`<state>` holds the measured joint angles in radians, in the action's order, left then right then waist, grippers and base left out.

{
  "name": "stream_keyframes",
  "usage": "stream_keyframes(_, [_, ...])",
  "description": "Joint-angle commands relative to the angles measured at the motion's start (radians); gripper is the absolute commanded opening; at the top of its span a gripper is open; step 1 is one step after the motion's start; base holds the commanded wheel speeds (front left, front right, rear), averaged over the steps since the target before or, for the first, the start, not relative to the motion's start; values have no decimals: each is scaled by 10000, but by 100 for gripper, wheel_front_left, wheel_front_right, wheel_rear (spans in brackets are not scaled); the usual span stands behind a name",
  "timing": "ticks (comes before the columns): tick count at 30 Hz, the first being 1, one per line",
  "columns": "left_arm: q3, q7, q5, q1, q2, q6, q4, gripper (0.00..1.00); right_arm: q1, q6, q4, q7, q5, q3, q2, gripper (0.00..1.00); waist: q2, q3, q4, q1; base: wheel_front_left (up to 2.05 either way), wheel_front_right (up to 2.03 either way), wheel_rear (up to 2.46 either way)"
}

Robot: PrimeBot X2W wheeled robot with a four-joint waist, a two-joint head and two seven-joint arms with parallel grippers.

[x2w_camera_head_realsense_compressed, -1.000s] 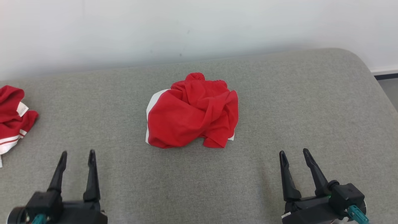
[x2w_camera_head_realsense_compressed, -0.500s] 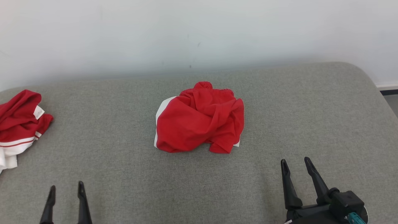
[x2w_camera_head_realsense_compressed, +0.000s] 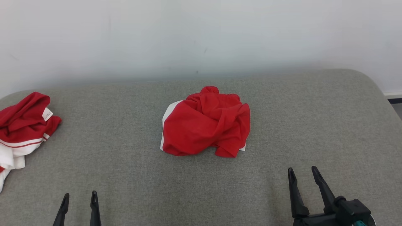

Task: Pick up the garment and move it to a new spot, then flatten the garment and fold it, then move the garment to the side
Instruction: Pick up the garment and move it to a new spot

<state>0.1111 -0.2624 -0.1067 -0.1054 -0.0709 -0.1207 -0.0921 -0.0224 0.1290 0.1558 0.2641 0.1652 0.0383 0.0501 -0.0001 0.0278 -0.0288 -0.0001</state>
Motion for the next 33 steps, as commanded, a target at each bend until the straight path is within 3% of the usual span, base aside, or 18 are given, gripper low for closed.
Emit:
stream_keyframes(1, [25, -33, 22, -169, 54, -27, 126, 100, -139, 34, 9, 8, -79, -12, 3, 100, 1, -23, 34, 1, 0, 0, 0])
stream_keyframes(33, [-31, -34, -212, -328, 213, -14, -23, 100, -131, 34, 177, 8, -76, 101, 3, 100, 1, -90, 10, 1, 0, 0, 0])
